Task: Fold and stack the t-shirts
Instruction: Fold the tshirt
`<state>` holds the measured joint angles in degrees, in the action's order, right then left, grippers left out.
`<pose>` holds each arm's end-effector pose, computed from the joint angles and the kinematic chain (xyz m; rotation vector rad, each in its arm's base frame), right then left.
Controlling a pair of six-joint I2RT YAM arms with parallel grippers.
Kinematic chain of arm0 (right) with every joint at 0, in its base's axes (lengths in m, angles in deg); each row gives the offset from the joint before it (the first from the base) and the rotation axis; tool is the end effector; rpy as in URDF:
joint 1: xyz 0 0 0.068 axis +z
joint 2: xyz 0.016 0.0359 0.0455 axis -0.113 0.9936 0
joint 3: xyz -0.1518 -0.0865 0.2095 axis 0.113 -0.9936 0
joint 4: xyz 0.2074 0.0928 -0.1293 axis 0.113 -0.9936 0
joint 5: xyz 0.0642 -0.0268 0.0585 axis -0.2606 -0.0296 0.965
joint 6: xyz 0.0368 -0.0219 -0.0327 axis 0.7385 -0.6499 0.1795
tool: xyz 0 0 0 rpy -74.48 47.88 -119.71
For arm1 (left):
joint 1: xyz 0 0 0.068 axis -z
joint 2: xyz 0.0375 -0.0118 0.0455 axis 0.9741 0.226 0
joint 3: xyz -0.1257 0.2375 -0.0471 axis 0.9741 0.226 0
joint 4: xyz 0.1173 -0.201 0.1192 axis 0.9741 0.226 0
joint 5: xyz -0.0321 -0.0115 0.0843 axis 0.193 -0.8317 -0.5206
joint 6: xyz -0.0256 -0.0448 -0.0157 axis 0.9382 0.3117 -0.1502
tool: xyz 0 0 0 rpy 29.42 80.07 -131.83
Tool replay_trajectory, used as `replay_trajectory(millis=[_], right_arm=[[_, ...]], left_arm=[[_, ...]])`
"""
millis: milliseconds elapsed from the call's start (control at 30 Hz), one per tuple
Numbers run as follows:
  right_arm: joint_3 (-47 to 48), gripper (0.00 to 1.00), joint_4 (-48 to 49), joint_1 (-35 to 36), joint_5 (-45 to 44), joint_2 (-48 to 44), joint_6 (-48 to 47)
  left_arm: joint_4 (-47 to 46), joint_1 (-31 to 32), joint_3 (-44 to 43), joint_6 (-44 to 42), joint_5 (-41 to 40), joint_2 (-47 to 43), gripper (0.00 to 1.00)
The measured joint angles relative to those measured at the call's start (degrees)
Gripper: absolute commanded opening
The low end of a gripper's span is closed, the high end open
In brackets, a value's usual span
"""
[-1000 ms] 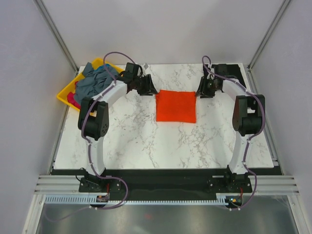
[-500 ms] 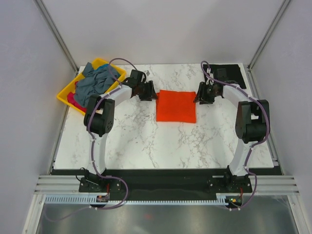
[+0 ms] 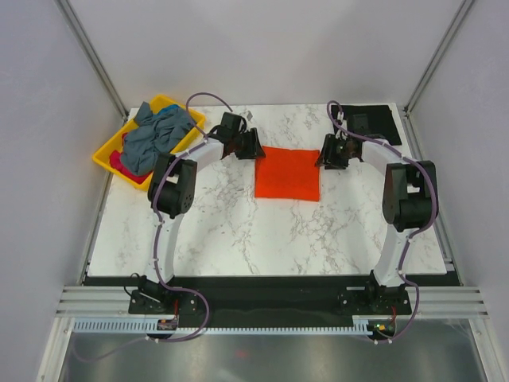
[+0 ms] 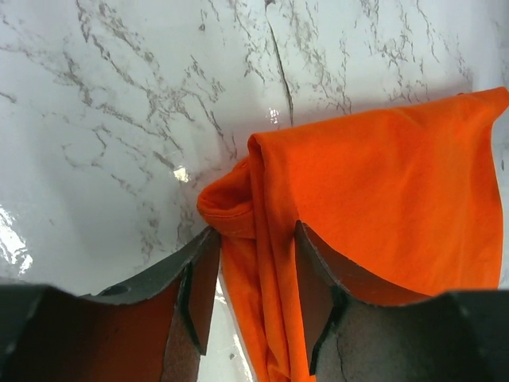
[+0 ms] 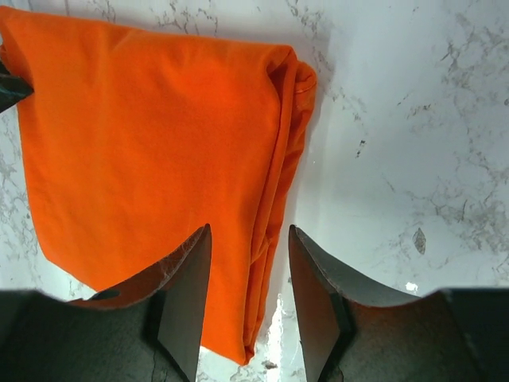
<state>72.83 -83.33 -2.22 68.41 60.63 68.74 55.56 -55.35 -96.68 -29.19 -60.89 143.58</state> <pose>0.4206 0.0445 0.1870 0.1230 2.5574 0.6204 0.4772 -0.2012 0.1502 0.1185 2.4148 -0.7706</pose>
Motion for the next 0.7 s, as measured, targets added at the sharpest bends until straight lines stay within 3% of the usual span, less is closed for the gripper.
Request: replay_trajectory(millis=[67, 400, 600, 700], right_arm=[[0.07, 0.51, 0.76, -0.02, -0.33, 1.09, -0.04], [2.21, 0.52, 2.47, -1.2, -1.07, 5.84, -0.81], [2.97, 0.53, 4.17, -2.38, 0.44, 7.06, -1.44], [3.17, 0.53, 5.01, -2.82, 1.6, 7.5, -1.6]], left_arm=[[-0.15, -0.02, -0.44, 0.0, 1.05, 0.37, 0.47], [-1.14, -0.15, -1.44, 1.53, 12.33, 2.21, 0.06], [-1.84, -0.42, -1.55, 4.24, 18.58, 2.21, 0.02], [-2.67, -1.03, -1.55, 6.49, 21.11, 2.51, 0.07]])
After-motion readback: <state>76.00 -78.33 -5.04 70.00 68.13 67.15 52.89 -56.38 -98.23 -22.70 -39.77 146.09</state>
